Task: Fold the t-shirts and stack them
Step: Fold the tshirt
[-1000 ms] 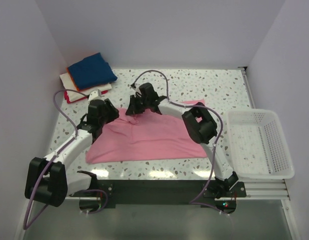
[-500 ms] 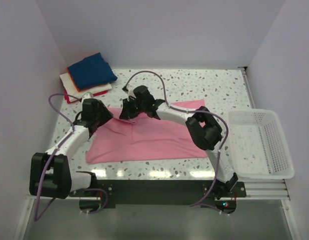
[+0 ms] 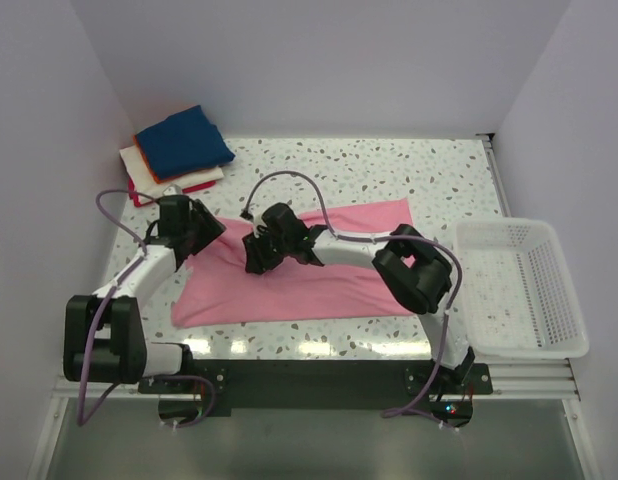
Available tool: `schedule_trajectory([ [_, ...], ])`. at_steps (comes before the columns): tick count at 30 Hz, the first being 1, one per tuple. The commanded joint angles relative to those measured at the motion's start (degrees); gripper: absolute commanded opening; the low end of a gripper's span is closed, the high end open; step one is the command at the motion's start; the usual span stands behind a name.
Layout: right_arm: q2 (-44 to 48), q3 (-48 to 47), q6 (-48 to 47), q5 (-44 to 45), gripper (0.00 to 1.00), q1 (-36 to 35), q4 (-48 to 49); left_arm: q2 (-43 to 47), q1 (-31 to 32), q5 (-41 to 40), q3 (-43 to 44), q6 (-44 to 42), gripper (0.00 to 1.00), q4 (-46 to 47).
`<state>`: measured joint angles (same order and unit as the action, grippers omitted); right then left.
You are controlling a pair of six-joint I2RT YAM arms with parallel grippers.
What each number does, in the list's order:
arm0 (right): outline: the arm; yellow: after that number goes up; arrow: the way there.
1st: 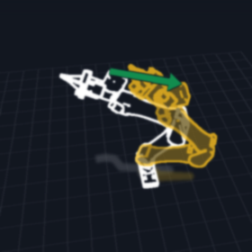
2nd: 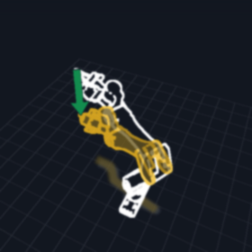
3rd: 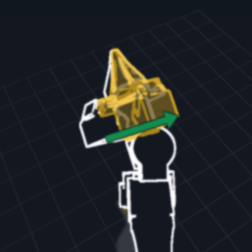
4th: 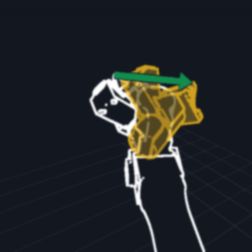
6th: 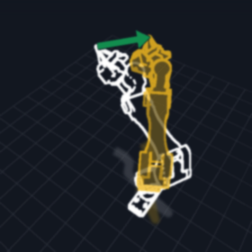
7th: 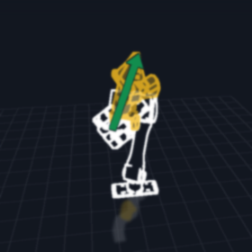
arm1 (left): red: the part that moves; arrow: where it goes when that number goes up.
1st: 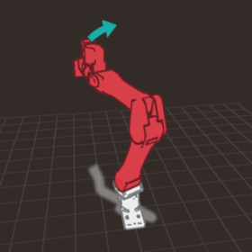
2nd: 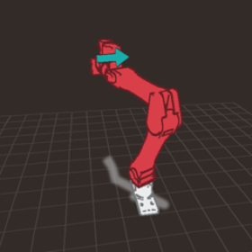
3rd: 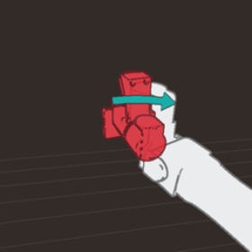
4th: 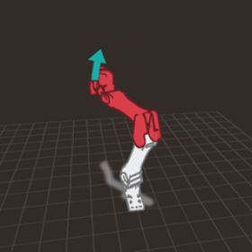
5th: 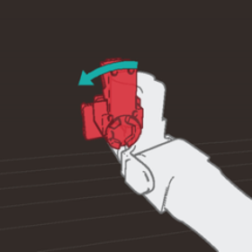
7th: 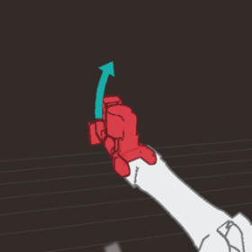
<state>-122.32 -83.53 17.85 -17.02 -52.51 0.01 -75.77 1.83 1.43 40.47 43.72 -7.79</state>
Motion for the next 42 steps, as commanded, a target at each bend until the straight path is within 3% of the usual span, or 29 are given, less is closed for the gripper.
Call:
schedule_trajectory([
  [1, 8.2, 1.8, 0.3, 7.0, 0.42, 1.9, 5.4, -0.5, -0.4, 1.6, 2.3, -1.4, 0.62, 2.0],
  [7, 10.6, 3.5, 8.3, 13.5, 0.41, 6.0, 5.5, -4.4, 1.6, 1.9, 5.1, -5.9, 0.69, 2.2],
  [12, 14.2, 7.3, 15.4, 16.6, 0.39, 10.5, 4.2, -8.3, 9.5, -10.8, 12.5, -10.1, 0.7, -3.9],
  [17, 17.7, 9.9, 17.9, 21.1, 0.36, 15.5, -2.0, -13.2, 17.1, -22.4, 18.8, -12.8, 0.64, -7.9],
  [26, 24.8, 15.1, 18.8, 21.4, 0.35, 22.0, -6.9, -24.3, 24.5, -33.3, 28.3, -15.2, 0.6, -15.0],
  [42, 30.1, 19.1, 17.9, 20.7, 0.35, 26.4, -8.5, -31.5, 25.7, -33.5, 28.3, -15.7, 0.52, -12.6],
])
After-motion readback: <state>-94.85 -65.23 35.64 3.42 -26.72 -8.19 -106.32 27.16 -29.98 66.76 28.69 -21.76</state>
